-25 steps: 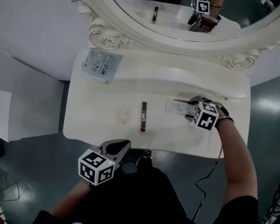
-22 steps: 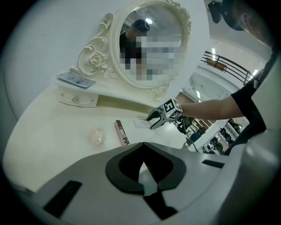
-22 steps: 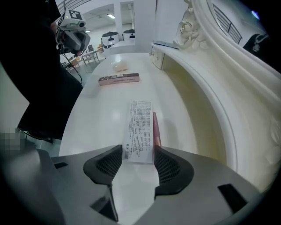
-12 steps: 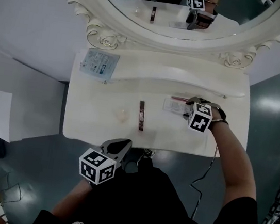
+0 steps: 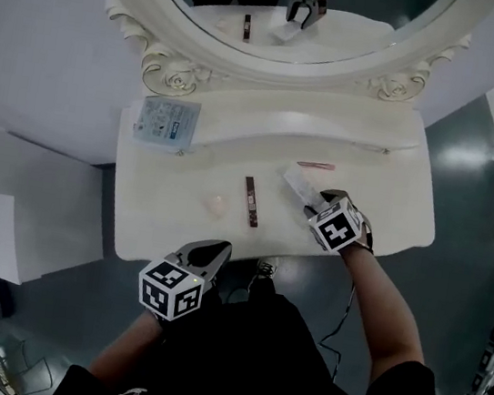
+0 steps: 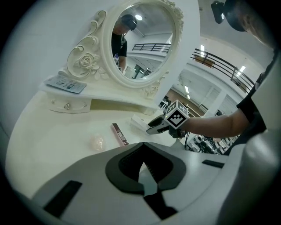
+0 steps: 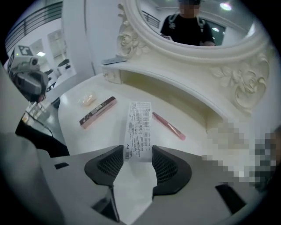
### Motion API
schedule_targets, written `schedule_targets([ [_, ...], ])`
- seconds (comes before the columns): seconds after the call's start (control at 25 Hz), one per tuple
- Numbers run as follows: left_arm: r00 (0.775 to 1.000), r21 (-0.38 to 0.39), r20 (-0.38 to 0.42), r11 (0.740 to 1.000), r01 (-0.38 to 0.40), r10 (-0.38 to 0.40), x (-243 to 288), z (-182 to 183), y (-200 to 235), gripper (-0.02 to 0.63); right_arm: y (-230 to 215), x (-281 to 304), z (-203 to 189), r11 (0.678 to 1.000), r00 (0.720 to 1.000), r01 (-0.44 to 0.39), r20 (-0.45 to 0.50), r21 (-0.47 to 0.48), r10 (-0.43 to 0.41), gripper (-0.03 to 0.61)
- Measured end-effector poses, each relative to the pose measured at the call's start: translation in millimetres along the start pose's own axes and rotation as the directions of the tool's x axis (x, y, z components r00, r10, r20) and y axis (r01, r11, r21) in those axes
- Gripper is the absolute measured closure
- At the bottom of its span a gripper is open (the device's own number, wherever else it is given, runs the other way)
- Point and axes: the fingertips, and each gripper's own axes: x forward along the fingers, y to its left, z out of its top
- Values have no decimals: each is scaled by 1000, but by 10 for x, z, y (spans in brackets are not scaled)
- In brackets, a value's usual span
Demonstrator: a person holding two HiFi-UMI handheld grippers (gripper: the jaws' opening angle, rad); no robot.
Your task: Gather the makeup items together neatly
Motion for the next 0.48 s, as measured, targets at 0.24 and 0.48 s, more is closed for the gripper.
schedule_targets([
  [0.24, 997, 55, -20, 995, 82, -81, -108, 35, 58, 604, 287, 19, -182, 918, 995, 100, -37, 383, -93, 357],
  [0.48, 990, 93, -35, 986, 142, -139, -268, 61, 154, 604, 519, 45, -157, 827, 987, 159, -63, 539, -149, 357],
])
